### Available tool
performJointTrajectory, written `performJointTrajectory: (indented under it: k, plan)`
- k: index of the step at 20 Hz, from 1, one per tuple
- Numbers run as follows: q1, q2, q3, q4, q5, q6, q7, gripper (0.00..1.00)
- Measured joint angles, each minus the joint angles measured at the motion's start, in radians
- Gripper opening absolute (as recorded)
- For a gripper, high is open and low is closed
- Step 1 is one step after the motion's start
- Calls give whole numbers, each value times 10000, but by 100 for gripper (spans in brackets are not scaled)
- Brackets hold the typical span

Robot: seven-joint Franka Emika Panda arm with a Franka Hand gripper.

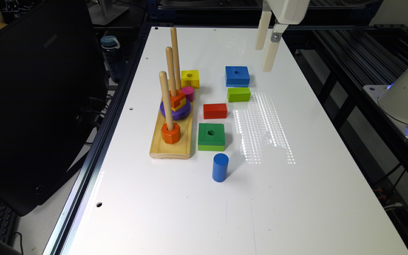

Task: Pick up green block.

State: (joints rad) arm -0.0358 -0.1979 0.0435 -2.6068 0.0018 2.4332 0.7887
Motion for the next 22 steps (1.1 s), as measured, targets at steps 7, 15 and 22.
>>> performJointTrajectory:
  k: [7,15,22]
  plan:
    - [7,386,322,411,99,0,233,100]
    - [1,953,766,1007,105,0,676,100]
    - [0,1290,895,1339,107,0,792,100]
